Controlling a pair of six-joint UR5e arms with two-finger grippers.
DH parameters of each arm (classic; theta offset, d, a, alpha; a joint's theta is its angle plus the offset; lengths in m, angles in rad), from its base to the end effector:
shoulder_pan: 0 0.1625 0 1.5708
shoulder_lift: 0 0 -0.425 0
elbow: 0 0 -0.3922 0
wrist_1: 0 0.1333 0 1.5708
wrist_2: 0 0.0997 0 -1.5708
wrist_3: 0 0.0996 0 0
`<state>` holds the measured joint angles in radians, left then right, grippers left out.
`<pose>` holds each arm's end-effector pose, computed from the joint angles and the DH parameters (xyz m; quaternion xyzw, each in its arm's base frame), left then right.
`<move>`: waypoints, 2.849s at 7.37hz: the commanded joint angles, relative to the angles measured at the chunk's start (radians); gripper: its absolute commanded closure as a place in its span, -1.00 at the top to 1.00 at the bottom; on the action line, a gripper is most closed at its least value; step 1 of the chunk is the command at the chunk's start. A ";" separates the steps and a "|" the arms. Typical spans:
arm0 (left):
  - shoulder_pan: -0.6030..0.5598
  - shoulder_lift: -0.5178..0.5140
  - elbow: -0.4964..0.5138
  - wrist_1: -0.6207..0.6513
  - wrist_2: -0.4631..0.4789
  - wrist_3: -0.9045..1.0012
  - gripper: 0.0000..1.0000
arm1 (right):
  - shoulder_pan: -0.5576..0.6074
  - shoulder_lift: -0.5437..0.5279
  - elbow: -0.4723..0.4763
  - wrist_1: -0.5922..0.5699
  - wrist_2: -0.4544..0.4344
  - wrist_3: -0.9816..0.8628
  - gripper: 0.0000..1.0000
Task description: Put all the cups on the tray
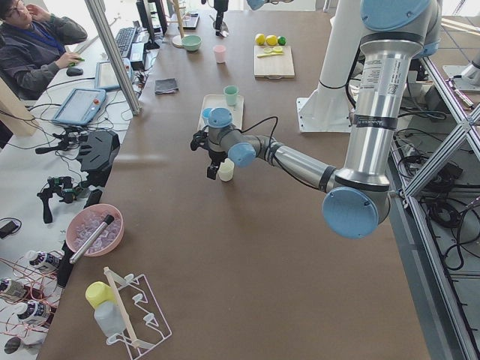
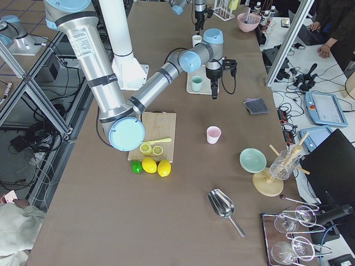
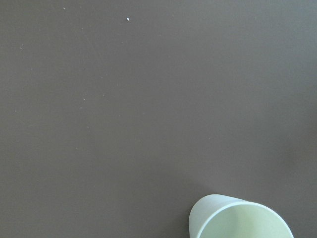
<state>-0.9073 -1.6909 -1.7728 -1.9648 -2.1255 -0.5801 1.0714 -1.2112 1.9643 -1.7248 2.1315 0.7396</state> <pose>0.2773 -0.4860 0.4587 0.1246 0.4048 0.1334 0.8960 -0.2003 -0.5350 0.3055 0.0774 -0.3799 0.0289 0.9213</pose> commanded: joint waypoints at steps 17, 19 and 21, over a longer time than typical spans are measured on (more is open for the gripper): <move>0.300 -0.464 0.136 0.121 0.187 -0.412 -0.14 | 0.150 -0.122 -0.071 0.010 0.067 -0.325 1.00; 0.289 -0.461 0.106 0.122 0.188 -0.409 0.96 | 0.151 -0.114 -0.070 0.010 0.067 -0.322 1.00; 0.137 -0.458 0.041 0.279 0.116 -0.230 0.96 | 0.150 -0.117 -0.059 0.013 0.064 -0.318 1.00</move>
<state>-0.6830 -2.1509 -1.6870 -1.7880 -1.9663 -0.9310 1.2220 -1.3278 1.9000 -1.7142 2.1981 0.4192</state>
